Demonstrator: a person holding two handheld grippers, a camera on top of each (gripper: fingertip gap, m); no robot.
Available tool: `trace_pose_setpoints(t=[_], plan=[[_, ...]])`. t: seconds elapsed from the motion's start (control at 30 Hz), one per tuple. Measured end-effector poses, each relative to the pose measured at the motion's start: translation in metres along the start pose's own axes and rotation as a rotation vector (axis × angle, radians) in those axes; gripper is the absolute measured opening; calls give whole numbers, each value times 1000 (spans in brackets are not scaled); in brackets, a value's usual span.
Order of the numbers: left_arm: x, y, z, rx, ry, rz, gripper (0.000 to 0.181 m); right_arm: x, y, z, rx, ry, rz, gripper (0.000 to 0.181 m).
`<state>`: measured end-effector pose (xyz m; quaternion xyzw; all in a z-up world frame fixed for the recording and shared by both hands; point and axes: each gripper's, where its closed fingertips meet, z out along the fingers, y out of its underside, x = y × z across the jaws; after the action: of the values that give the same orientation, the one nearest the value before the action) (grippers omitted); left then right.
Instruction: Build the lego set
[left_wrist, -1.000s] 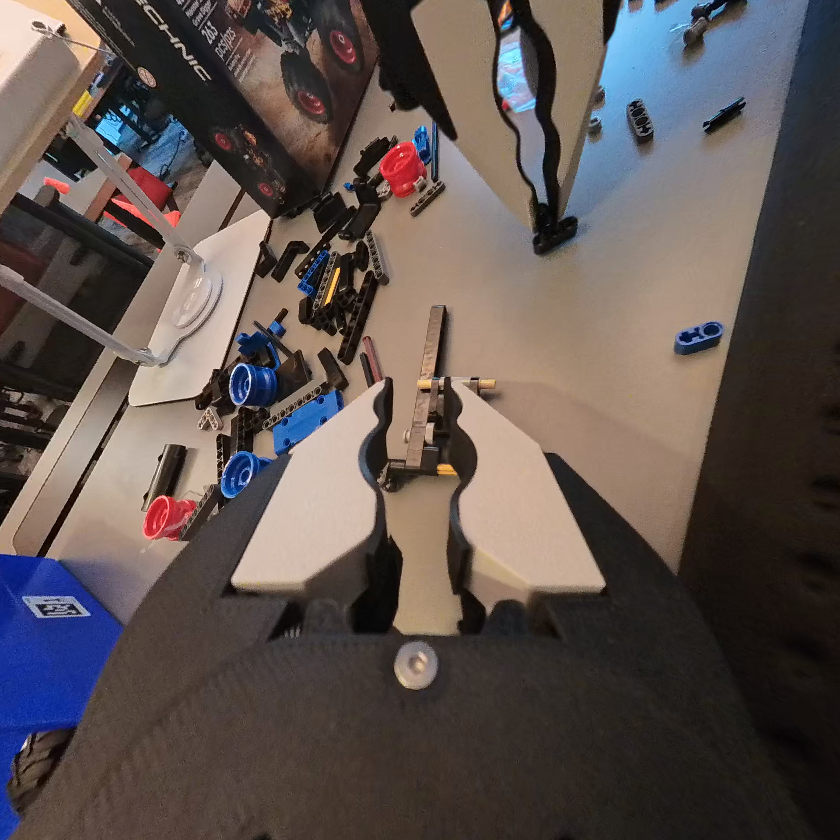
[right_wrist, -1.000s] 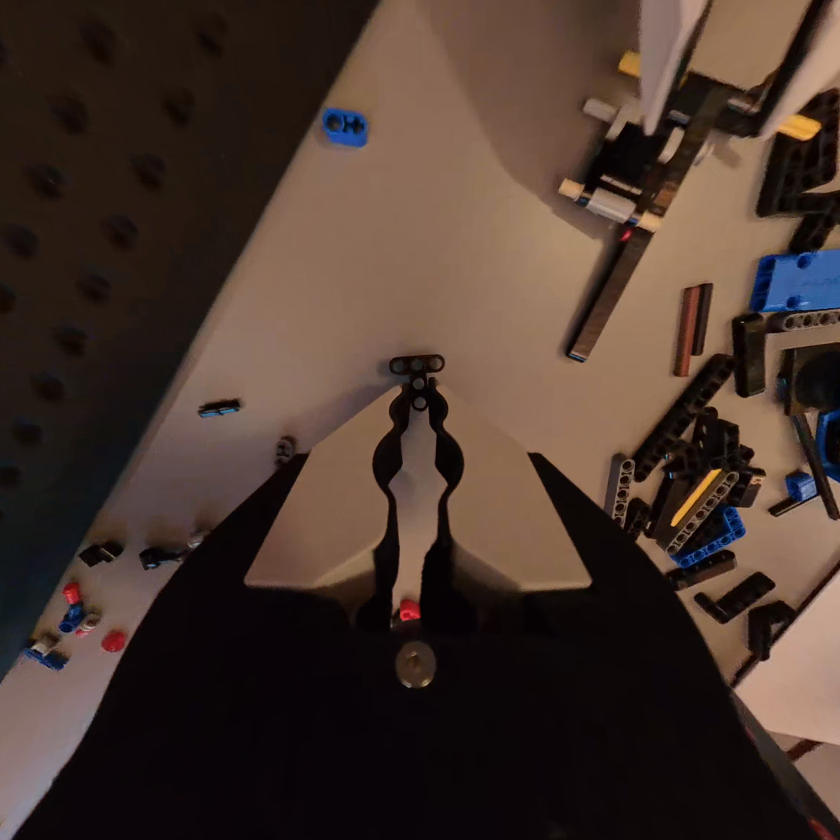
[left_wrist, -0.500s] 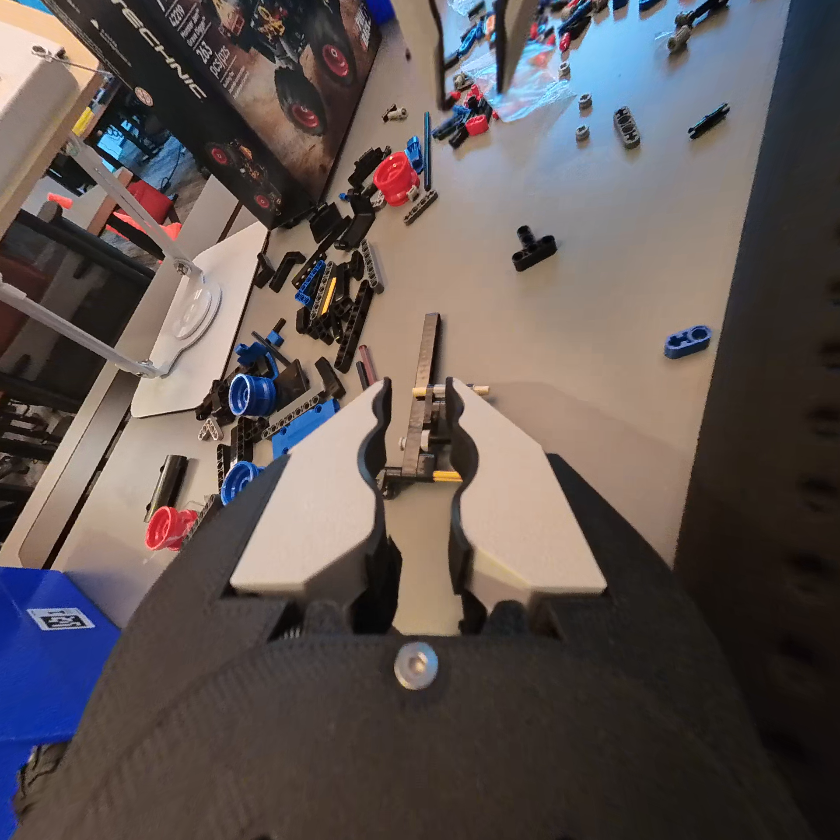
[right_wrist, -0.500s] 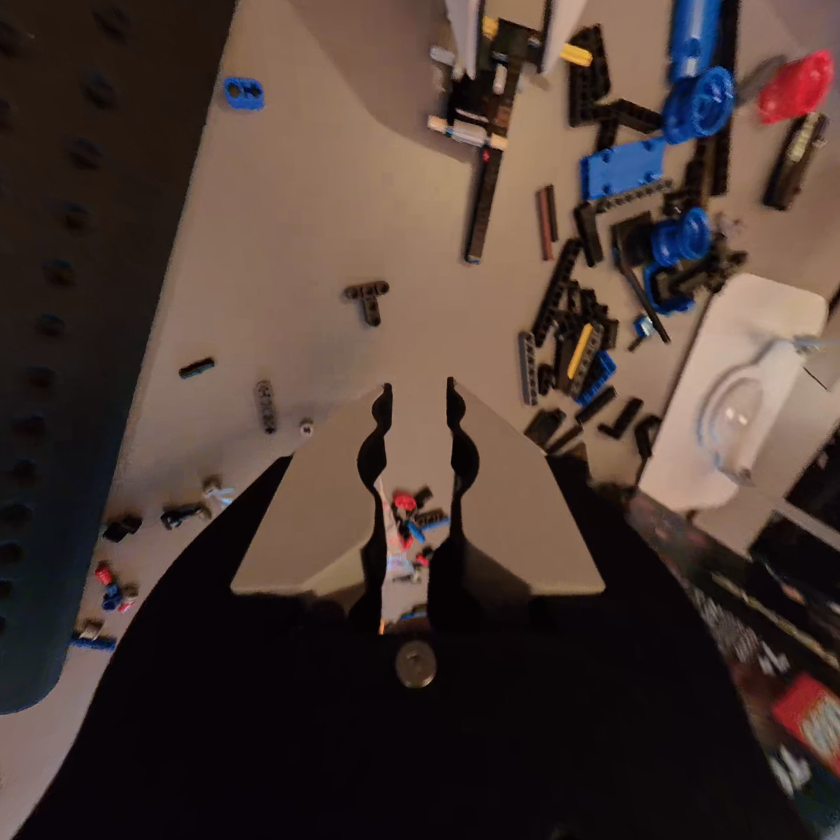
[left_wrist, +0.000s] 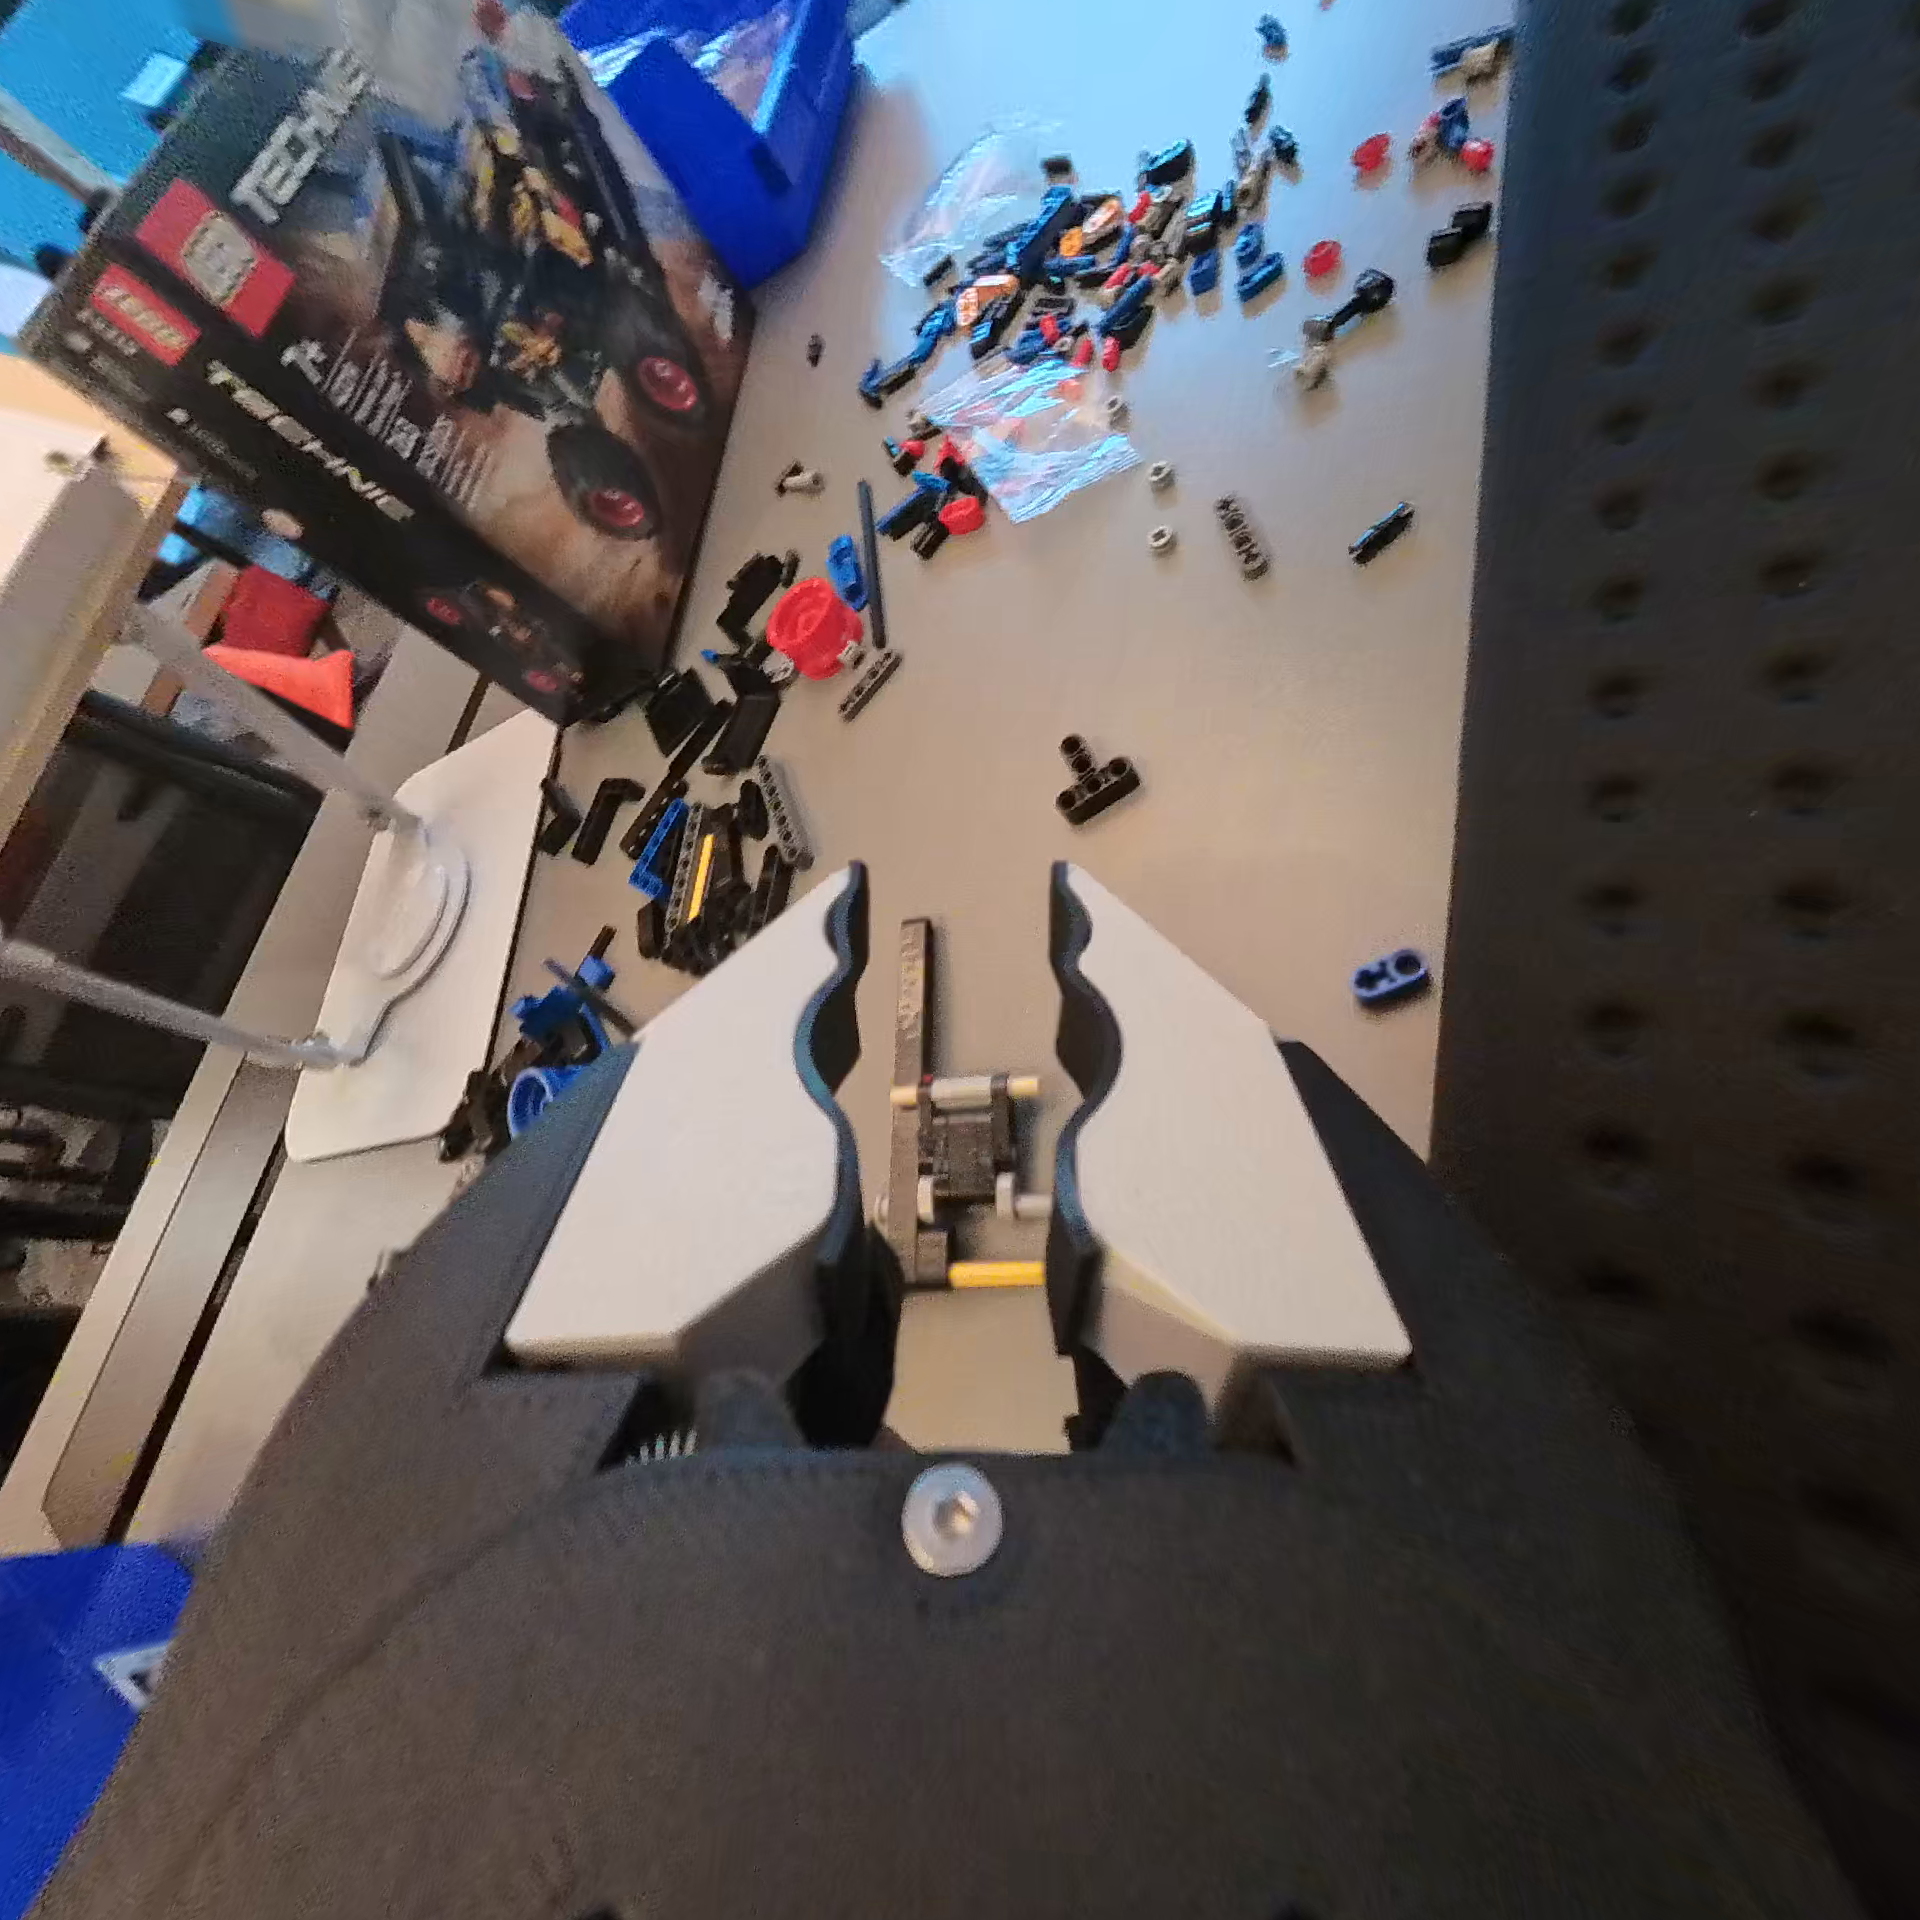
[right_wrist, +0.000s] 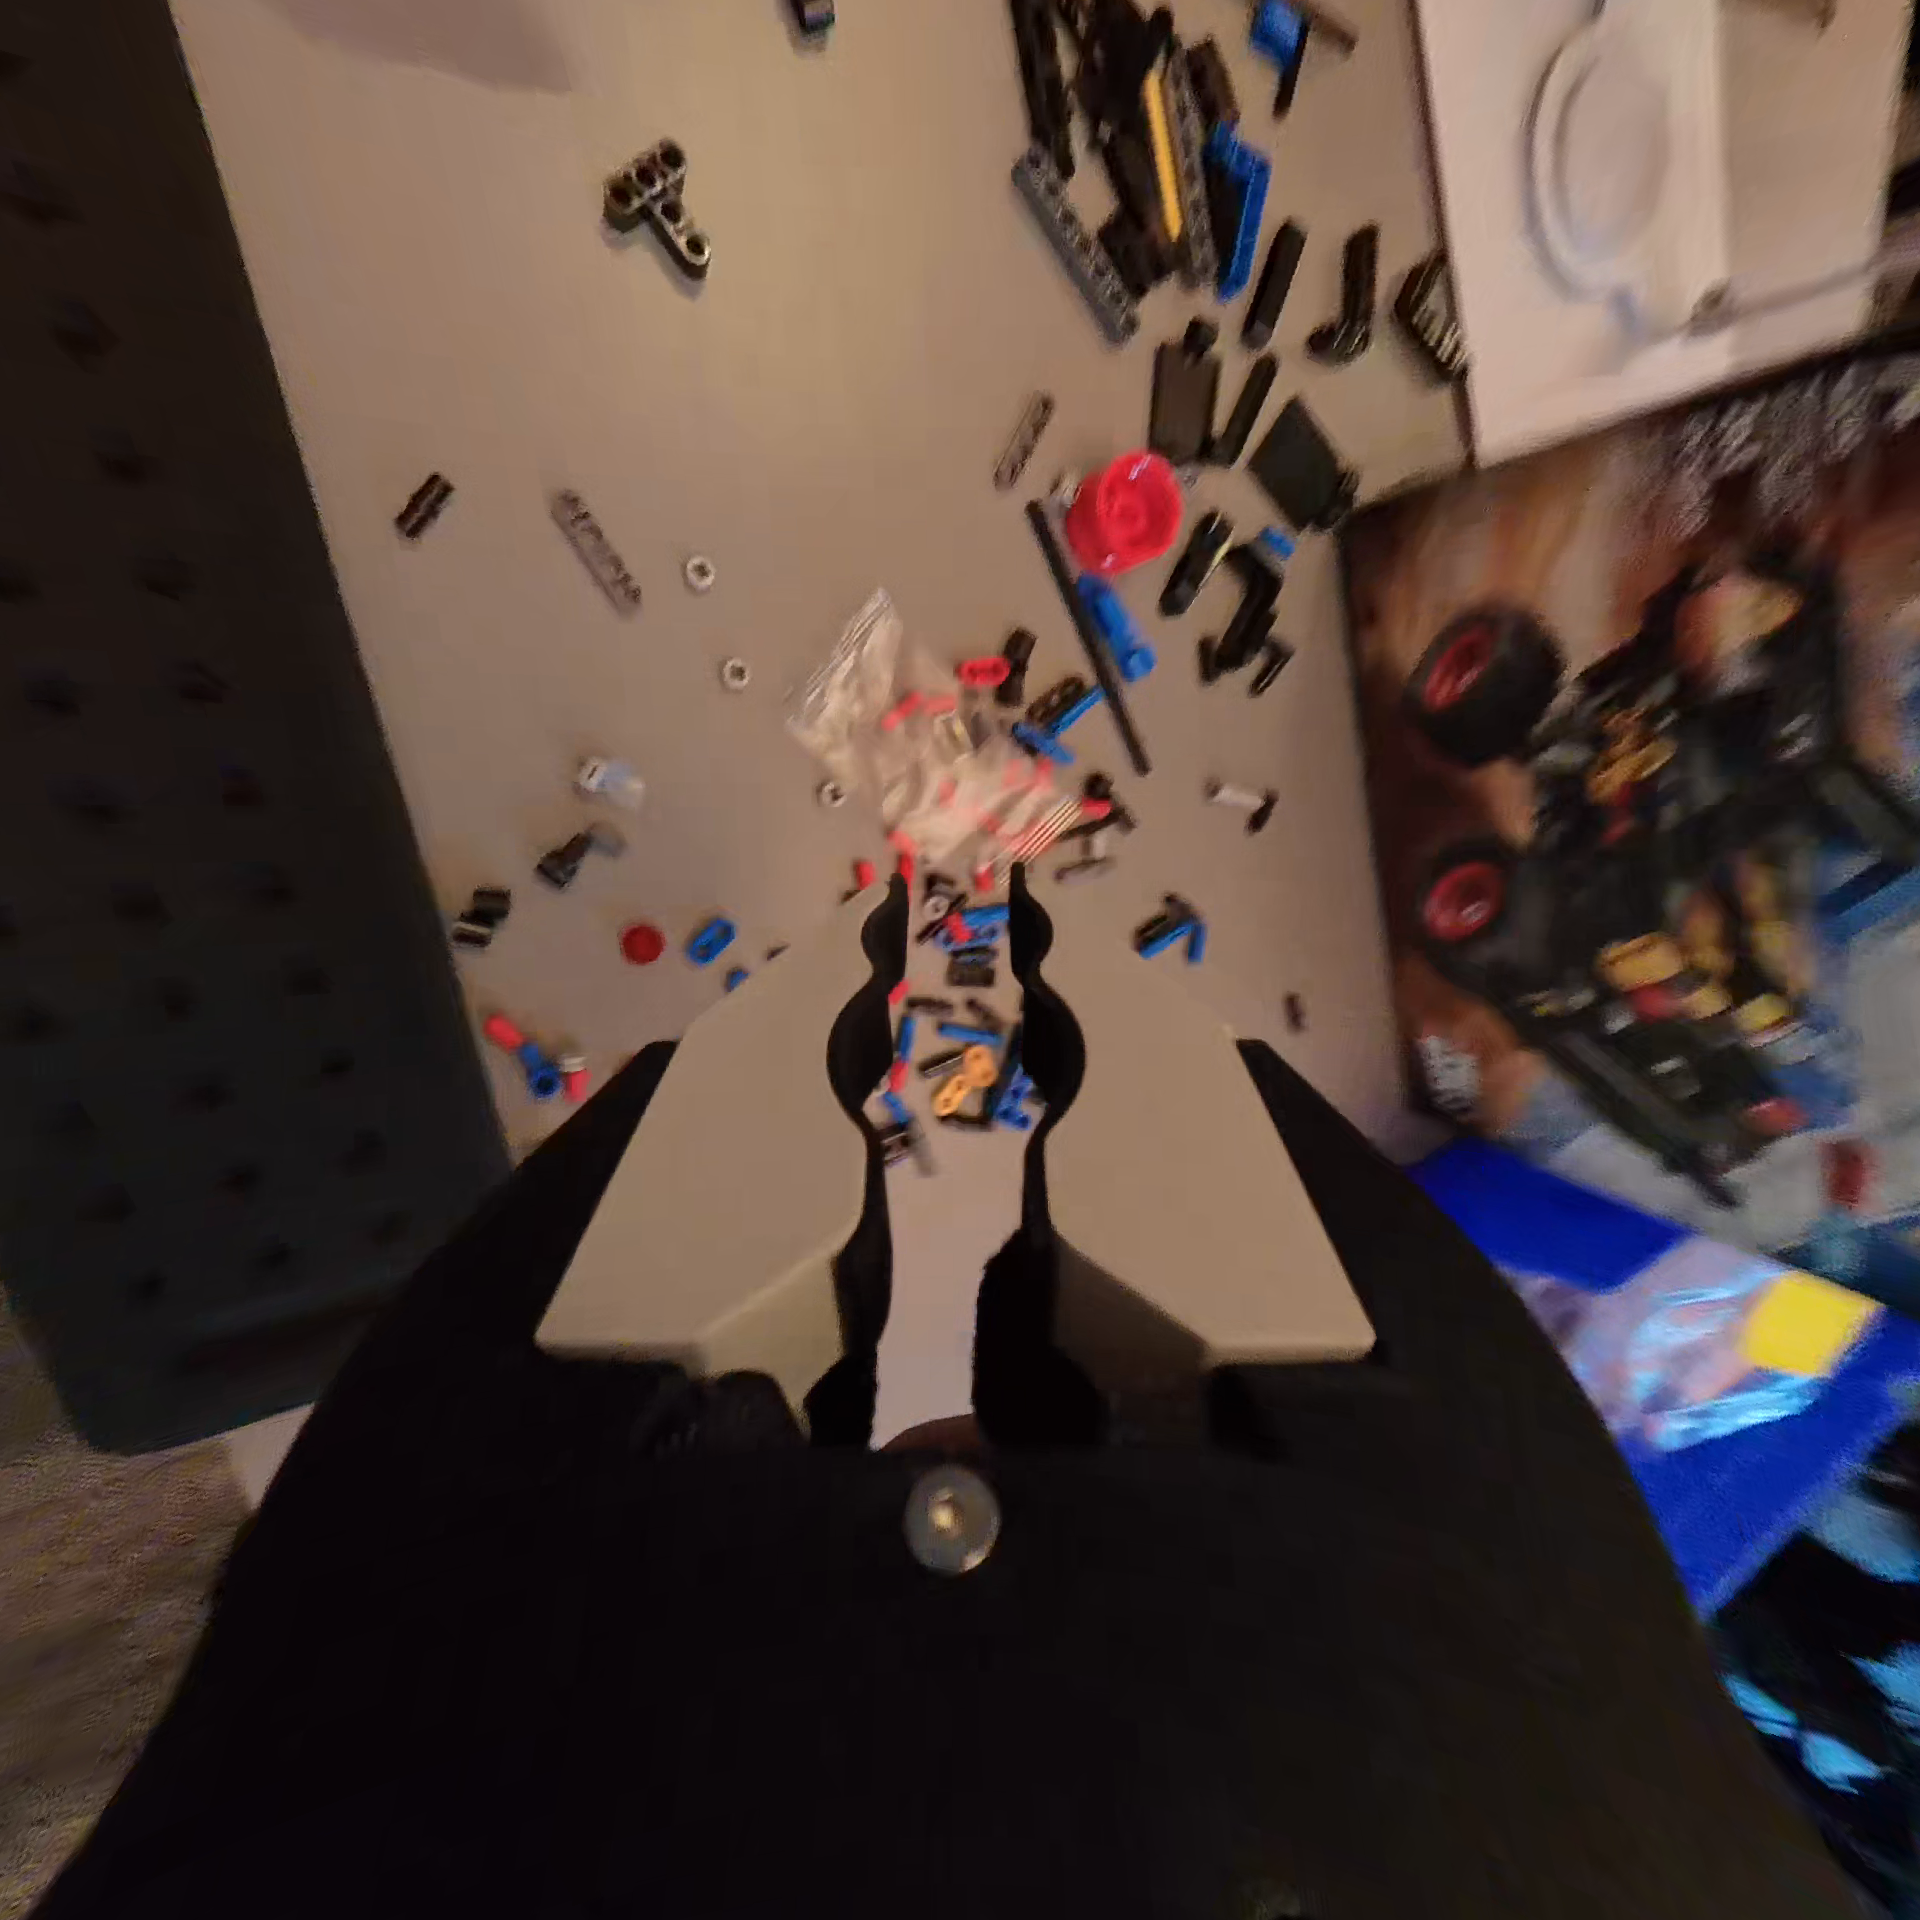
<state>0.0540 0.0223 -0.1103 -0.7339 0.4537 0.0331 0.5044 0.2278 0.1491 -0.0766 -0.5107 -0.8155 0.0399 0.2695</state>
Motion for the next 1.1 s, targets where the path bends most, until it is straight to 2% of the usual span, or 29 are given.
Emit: trace_pose_setpoints(t=[0.17, 0.23, 0.47, 0.67, 0.9, 1.03, 1.1], plan=[[11, -16, 20, -11, 63, 90, 33, -9, 54, 14, -59, -26, 142, 17], [17, -20, 27, -14, 93, 114, 33, -16, 60, 24, -35, -59, 202, 15], [25, -25, 47, -23, 129, 144, 32, -17, 53, 62, 66, -115, 328, 3], [23, -15, 50, -42, 126, 125, 32, -19, 63, 83, -16, -156, 339, 7], [18, -10, 49, -49, 108, 107, 32, -23, 63, 87, -7, -212, 394, 0], [14, -7, 49, -57, 96, 86, 32, -19, 53, 80, 55, -197, 423, 0], [12, -8, 49, -51, 92, 70, 32, -16, 37, 68, 140, -200, 456, 0]])
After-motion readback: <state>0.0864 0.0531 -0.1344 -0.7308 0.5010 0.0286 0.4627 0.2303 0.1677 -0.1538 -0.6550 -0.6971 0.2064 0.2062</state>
